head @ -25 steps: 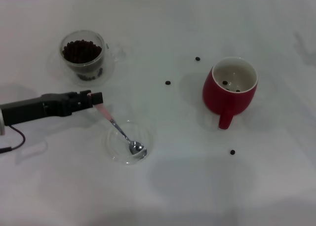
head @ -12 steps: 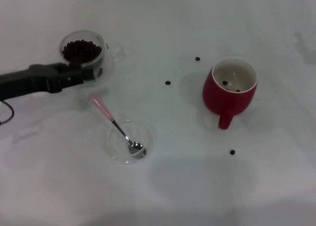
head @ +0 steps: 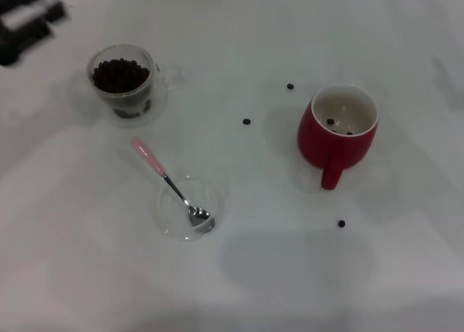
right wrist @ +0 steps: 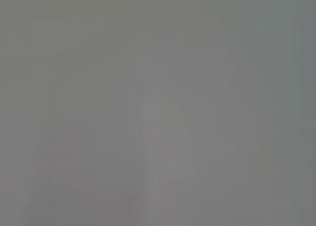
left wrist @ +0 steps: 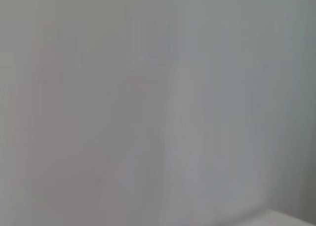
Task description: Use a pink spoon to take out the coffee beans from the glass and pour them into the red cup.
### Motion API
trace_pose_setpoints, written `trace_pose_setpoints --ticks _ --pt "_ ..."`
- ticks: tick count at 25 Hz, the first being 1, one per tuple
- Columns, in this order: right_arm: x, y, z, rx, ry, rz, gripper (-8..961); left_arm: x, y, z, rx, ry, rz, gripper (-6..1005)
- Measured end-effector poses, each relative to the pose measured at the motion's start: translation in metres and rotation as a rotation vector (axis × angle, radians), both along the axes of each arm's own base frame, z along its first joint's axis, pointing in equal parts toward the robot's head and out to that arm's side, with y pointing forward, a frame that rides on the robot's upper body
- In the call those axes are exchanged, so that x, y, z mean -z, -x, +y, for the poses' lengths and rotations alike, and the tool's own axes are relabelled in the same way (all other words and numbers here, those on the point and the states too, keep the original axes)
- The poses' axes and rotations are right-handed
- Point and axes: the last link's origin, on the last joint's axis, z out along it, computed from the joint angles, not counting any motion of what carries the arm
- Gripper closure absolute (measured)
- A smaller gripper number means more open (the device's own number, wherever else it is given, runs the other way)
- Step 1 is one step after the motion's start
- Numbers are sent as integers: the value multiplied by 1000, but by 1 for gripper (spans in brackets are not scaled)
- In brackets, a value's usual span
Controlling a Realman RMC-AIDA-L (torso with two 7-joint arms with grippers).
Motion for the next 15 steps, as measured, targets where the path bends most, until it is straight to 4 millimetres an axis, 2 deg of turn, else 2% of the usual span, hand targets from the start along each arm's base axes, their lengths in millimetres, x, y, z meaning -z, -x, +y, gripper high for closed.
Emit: trace_pose_setpoints --ticks 4,7,10,11,13,15 --pt "-7 -4 -3 14 -37 12 258 -32 21 -4 -58 -172 -18 462" --pt "-11 -6 -4 24 -62 21 258 -57 46 -17 -147 -328 -46 462" --pt "-16 -9 -4 43 -94 30 258 -68 62 -29 -203 -422 -70 462" --pt "-18 -10 -4 51 -104 34 258 -68 62 -29 -203 -422 -70 462" --pt "-22 -12 -4 64 -125 43 258 -77 80 -46 -260 -533 -104 462" --pt "-26 -15 -5 75 -148 52 258 -78 86 -51 -276 -567 -106 462"
